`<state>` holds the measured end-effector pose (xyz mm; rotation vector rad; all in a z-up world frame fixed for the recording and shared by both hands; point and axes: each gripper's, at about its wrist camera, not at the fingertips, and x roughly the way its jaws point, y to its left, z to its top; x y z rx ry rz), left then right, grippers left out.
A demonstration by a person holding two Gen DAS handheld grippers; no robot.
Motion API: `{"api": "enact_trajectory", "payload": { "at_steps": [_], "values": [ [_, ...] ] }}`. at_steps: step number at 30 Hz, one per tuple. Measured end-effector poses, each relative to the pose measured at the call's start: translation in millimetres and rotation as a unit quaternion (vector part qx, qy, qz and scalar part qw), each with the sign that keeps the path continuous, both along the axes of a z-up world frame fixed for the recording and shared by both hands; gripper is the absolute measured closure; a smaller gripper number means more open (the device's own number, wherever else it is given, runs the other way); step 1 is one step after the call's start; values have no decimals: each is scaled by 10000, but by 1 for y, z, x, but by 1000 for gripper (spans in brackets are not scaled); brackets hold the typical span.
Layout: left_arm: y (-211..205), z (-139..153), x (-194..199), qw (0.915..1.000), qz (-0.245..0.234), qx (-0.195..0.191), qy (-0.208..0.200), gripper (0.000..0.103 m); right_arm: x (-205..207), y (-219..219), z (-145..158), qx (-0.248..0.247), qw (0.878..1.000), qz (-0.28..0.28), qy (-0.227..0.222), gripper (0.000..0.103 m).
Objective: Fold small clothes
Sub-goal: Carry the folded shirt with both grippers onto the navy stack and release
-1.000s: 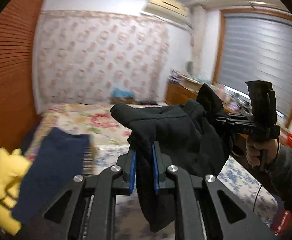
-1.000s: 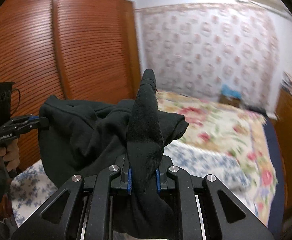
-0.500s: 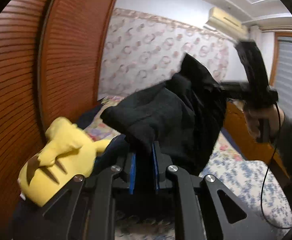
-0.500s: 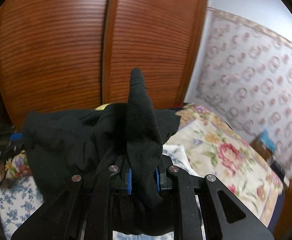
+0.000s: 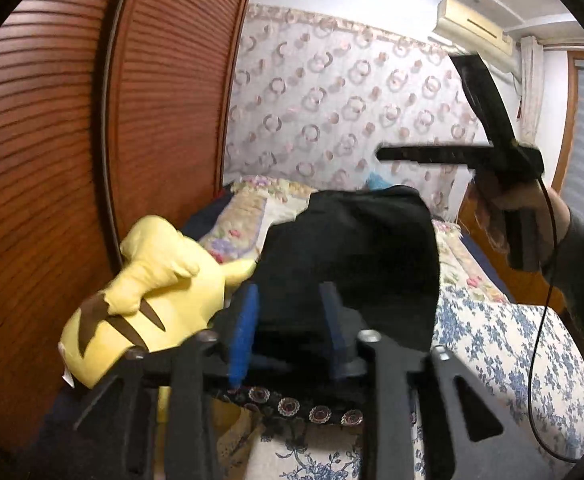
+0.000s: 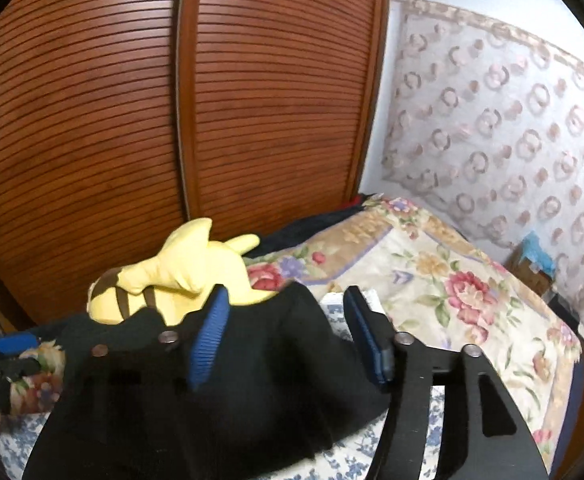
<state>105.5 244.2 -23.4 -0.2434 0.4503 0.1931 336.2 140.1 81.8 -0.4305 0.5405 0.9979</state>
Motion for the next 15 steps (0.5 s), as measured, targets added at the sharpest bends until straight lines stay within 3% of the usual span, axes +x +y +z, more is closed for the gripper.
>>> {"api": "enact_trajectory", "payload": {
  "at_steps": [4, 7, 15],
  "values": [
    [-7, 13, -3, 9998, -141, 113, -58, 60, -16, -29, 2, 125, 9997, -222, 63, 31],
    [-18, 24, -7, 9993, -235, 251, -117, 49, -34, -58, 0, 223, 9984, -519, -63, 27],
    [-63, 46, -16, 9961, -613, 604, -212, 47, -89, -145, -2, 566, 9911, -1201, 22, 27]
  ]
}}
